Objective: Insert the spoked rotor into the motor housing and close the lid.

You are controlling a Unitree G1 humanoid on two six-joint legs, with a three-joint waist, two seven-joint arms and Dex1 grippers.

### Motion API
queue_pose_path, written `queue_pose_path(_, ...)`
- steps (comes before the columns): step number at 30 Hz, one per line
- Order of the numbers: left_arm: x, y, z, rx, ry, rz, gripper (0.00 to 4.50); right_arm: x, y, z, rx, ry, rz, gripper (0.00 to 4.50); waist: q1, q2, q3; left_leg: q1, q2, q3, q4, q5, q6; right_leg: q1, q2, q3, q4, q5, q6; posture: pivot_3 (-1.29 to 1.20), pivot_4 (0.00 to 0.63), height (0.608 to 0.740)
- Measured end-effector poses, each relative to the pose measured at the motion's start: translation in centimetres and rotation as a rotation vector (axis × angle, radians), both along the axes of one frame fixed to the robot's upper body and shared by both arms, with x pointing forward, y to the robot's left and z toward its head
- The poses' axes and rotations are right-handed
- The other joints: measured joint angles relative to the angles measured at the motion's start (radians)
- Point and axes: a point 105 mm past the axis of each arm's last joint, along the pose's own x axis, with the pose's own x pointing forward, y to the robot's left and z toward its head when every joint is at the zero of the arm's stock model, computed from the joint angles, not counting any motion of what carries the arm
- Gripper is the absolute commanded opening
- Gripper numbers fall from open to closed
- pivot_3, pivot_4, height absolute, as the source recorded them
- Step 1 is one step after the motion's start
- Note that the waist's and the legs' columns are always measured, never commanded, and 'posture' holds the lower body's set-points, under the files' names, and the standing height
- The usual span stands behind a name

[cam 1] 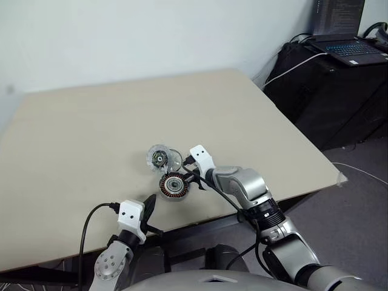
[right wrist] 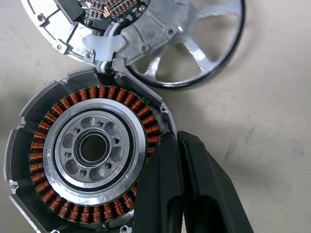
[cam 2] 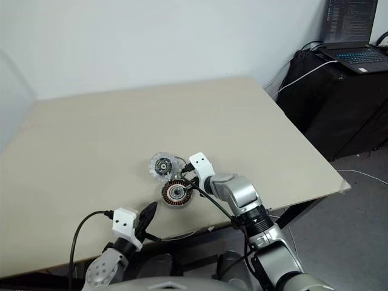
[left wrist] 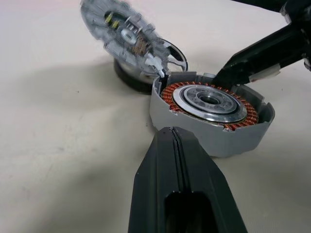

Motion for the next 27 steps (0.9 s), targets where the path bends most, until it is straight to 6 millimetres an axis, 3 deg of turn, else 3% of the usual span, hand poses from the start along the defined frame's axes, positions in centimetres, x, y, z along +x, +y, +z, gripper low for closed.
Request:
queue_pose_path(19, -0.1, -0.1, -0.1, -0.003, -0.003, -0.017, 0.0, 1.0, -3.5, 1.5, -0.016, -0.031, -0.086, 0.02, 0.0, 0.0, 0.0, 0.0, 0.0, 0.0, 0.0, 0.0, 0.0, 0.0, 0.0, 0.0, 0.0, 0.0, 0.0, 0.0, 0.0, 0.74)
queue_pose_path(27, 0.0, -0.1, -0.1, -0.003, -0.003, -0.018, 0.0, 1.4, -4.2, 1.1, -0.03, -0.023, -0.126, 0.02, 0.0, 0.0, 0.0, 0.0, 0.0, 0.0, 0.0, 0.0, 0.0, 0.0, 0.0, 0.0, 0.0, 0.0, 0.0, 0.0, 0.0, 0.74)
